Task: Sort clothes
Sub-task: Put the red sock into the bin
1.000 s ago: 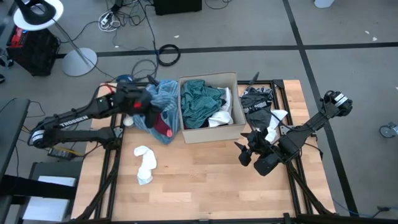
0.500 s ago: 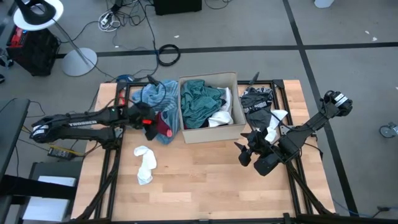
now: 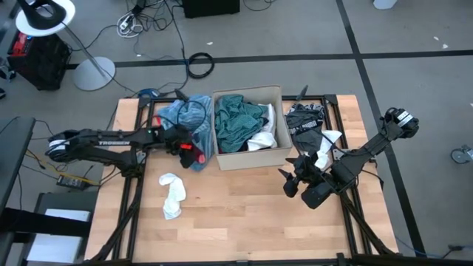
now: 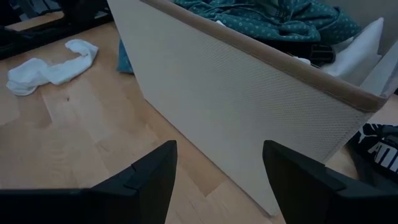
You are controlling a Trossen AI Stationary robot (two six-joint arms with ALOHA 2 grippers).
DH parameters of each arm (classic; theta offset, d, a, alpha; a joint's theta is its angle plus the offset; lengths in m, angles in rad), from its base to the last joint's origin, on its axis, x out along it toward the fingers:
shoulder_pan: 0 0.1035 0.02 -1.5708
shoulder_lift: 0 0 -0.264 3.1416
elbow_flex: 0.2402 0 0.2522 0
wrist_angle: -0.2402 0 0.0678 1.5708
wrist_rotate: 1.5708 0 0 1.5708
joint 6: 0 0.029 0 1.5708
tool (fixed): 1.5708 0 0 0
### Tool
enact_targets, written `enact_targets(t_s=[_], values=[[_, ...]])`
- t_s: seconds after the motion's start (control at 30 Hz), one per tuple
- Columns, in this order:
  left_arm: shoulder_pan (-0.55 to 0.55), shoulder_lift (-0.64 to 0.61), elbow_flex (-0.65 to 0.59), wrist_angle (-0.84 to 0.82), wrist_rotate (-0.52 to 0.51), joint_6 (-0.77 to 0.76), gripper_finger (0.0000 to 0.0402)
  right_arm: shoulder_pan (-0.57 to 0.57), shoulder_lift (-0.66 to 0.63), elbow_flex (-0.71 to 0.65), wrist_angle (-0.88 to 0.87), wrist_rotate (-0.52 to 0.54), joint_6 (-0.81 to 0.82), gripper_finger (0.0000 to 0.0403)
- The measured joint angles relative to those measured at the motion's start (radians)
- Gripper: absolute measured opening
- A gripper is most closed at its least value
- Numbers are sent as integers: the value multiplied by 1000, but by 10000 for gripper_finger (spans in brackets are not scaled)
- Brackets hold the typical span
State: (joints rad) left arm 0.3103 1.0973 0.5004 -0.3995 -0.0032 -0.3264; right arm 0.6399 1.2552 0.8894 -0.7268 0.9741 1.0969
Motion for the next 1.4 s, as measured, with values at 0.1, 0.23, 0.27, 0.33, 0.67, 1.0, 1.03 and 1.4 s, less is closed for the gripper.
enact_targets(t_s=[0.1, 0.23, 0.27, 0.33, 0.67, 1.0, 1.03, 1.4], values=[[0, -12, 64, -103, 8, -4, 2, 0, 0, 0, 0, 0, 0, 240], [-3, -46, 194, -279, -2, 0, 1, 0, 0, 0, -3, 0, -1, 240], [-6, -55, 226, -308, -6, 1, 1, 0, 0, 0, -3, 0, -1, 240], [-14, -74, 291, -358, -18, 5, 1, 0, 0, 0, -4, 0, -1, 240], [-53, -73, 379, -397, -13, 68, 9, 0, 0, 0, -3, -5, -1, 240], [-57, -51, 354, -431, -110, 6, 82, 0, 0, 0, -2, -8, -6, 240], [-57, -50, 331, -430, -118, 2, 91, 0, 0, 0, -2, -9, -8, 240], [-55, -50, 20, -184, -286, -22, 121, 0, 0, 0, 0, -9, -9, 240]])
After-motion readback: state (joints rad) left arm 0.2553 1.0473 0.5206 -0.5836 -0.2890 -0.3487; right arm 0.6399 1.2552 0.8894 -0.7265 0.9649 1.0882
